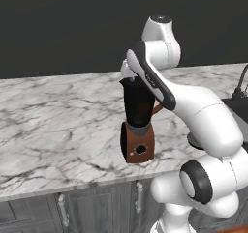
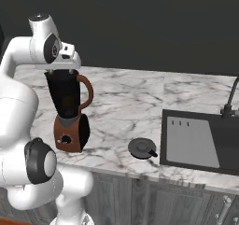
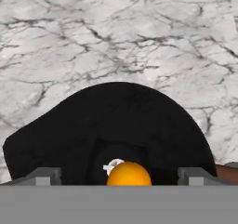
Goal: Open the blender lid, put the orange in the blender, close the lid, and start the blender.
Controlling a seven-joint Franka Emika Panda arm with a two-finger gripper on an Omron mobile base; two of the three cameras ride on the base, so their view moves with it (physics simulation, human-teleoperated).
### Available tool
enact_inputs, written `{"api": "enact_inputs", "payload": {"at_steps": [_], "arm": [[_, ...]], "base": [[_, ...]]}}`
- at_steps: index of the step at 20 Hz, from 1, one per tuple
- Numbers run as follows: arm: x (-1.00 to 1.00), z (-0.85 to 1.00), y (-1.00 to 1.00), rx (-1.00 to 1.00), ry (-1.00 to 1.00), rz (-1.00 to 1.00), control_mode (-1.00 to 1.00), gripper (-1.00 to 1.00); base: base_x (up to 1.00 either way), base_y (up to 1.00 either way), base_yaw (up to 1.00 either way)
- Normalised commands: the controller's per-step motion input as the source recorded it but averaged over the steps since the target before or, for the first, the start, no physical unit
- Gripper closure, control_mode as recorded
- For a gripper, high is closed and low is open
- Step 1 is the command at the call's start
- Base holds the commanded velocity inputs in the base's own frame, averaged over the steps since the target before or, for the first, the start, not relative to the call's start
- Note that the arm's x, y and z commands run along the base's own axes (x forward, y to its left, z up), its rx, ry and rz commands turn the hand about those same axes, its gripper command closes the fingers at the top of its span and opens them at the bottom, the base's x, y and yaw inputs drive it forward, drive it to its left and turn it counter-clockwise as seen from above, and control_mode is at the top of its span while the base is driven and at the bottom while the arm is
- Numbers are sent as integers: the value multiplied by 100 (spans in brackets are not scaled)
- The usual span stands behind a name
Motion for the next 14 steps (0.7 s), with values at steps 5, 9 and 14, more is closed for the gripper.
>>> {"api": "enact_inputs", "payload": {"at_steps": [5,9,14], "arm": [[-56,27,-65,1,-9,-7,-100,-100],[-83,-8,-96,8,-6,-17,-100,-100],[-59,-31,-100,14,-6,-17,-100,-100]], "base": [[0,0,0],[0,0,0],[0,0,0]]}}
